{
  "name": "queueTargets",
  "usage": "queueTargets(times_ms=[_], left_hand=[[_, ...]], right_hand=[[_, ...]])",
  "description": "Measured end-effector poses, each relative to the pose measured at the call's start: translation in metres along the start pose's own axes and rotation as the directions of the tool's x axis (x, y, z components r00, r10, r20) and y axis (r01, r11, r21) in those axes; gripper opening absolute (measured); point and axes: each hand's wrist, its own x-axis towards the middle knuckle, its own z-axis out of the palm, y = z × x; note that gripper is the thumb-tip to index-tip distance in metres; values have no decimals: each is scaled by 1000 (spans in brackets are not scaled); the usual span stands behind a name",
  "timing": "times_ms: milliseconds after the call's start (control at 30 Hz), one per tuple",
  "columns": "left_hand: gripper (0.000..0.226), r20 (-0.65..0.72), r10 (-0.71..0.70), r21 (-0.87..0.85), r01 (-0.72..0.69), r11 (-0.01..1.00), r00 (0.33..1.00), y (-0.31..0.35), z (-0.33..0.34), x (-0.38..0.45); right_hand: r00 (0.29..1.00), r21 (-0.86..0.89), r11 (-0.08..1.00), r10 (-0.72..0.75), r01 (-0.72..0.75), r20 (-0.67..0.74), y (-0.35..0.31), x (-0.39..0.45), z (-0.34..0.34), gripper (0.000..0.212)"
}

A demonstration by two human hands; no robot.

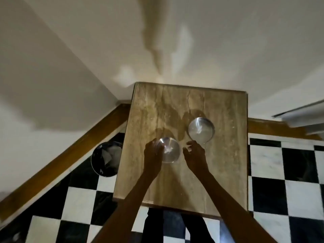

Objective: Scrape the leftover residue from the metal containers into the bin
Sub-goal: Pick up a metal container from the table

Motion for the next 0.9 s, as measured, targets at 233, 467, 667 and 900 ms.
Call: queueTargets(times_ms=[233, 467, 667, 900], left_hand=[[24, -102, -119, -202, 96, 975, 988, -13, 13, 19], [22, -61, -474, -543, 369, 754, 878, -26, -6, 9], [50, 367, -436, -782, 526, 334, 822, -46, -57, -16], [105, 581, 14, -811, 580, -77, 814, -72, -151, -22]], right_hand=[[996, -15, 996, 91, -91, 4, 12, 18, 48, 21], [1000, -65, 998, 9, -10, -15, 10, 3, 43, 25], [982, -55, 989, -126, 135, 137, -53, -9, 44, 17], [906, -55, 953, -266, 299, 329, -137, -21, 106, 11]])
